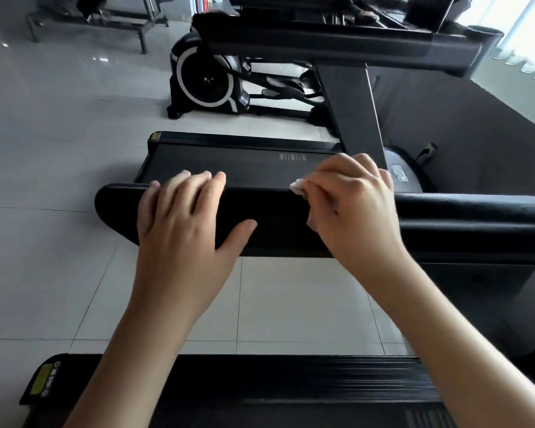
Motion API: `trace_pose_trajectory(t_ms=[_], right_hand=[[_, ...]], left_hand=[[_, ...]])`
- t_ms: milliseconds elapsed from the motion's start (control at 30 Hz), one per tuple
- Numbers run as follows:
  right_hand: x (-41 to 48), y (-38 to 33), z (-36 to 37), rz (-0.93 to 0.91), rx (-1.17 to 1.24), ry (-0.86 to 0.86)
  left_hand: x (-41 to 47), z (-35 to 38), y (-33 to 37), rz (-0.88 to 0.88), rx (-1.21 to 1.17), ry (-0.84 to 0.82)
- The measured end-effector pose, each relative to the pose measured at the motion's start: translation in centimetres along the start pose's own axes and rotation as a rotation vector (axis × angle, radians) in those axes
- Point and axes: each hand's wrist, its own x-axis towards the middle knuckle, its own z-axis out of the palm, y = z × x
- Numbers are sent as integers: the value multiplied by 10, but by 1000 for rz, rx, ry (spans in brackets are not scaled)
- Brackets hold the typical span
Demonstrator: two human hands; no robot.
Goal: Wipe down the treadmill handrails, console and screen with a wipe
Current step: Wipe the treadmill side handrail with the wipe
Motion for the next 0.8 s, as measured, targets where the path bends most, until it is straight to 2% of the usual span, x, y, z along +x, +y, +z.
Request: trace_pose_trajectory(t_ms=[133,333,500,800], right_hand=[[-6,-15,3,-154,-15,-34],[-12,-2,-32,-301,-98,-219],[2,-14,-17,-321,50,-136],[-20,0,4,-282,-12,-32]], left_hand=[[-2,2,-3,11,26,14],[-1,3,-5,31,16,35],[-2,4,-4,27,14,46],[-2,5,-5,37,10,60]])
